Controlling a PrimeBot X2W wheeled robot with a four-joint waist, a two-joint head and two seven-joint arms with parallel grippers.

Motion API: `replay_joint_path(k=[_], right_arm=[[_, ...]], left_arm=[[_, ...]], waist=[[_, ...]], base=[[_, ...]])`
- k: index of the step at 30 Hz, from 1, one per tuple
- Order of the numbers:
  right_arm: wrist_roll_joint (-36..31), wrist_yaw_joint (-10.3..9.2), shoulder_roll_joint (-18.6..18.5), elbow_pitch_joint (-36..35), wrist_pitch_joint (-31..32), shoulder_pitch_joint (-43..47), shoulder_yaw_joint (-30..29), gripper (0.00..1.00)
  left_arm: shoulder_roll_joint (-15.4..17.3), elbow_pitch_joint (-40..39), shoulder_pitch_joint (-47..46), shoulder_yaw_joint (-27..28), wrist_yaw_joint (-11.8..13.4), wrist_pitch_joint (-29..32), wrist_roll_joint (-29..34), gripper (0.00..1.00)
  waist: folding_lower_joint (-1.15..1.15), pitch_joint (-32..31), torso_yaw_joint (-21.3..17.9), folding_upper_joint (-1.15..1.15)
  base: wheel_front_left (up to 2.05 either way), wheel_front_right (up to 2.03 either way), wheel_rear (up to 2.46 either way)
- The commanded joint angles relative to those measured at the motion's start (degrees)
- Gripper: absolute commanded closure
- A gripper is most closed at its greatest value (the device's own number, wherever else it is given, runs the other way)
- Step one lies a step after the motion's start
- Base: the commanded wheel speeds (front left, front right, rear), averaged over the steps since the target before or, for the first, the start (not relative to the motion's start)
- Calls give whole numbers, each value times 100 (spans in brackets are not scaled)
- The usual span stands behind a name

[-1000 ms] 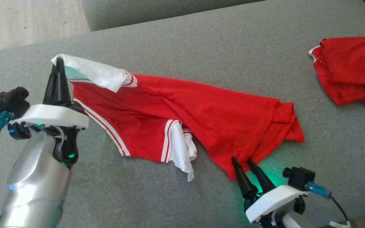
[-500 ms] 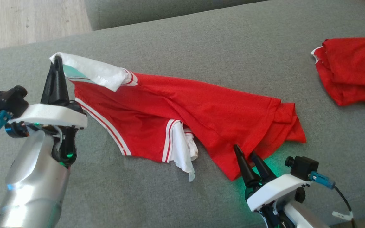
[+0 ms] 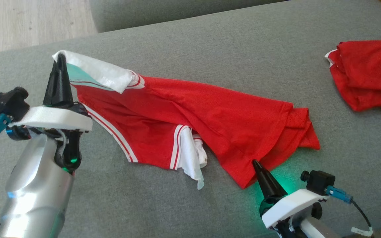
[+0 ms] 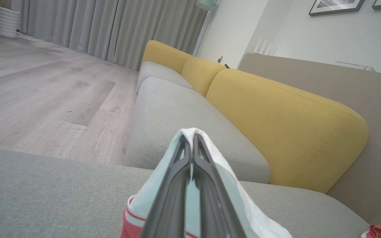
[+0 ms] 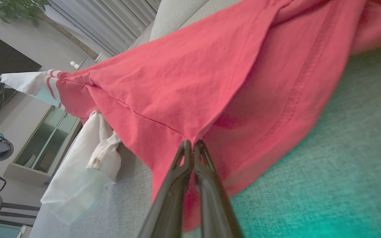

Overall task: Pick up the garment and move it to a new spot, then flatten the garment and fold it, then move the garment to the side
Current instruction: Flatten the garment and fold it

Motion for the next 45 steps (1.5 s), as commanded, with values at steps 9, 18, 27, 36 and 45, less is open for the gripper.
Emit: replay_joint_path(k=[9, 18, 27, 36, 45], right_arm=[[-367, 40, -436, -1277, -37, -161, -757, 100], [-1283, 40, -1529, -2869, -37, -359, -2345, 100], [-1718, 40, -2831, -3616, 852, -1326, -3106, 100], [-1937, 40, -2749, -2307, 1803, -3257, -1531, 100], [-2433, 40, -2168, -55, 1010, -5535, -831, 100]], left_arm=[[251, -827, -55, 335, -34, -54, -244, 100], [653, -2358, -102, 437, -34, -44, -466, 100], [928, -3912, -1080, 347, 325, 963, -484, 100], [994, -2139, -2495, -330, 238, 2010, -234, 100], [560, -300, -4461, -655, 20, 934, 308, 100]], waist=[[0, -179, 48, 0], [0, -914, -20, 0], [0, -1362, 255, 0], [0, -882, 525, 0], [0, 169, 745, 0]], base=[[0, 0, 0], [0, 0, 0], [0, 0, 0], [0, 0, 0], [0, 0, 0]])
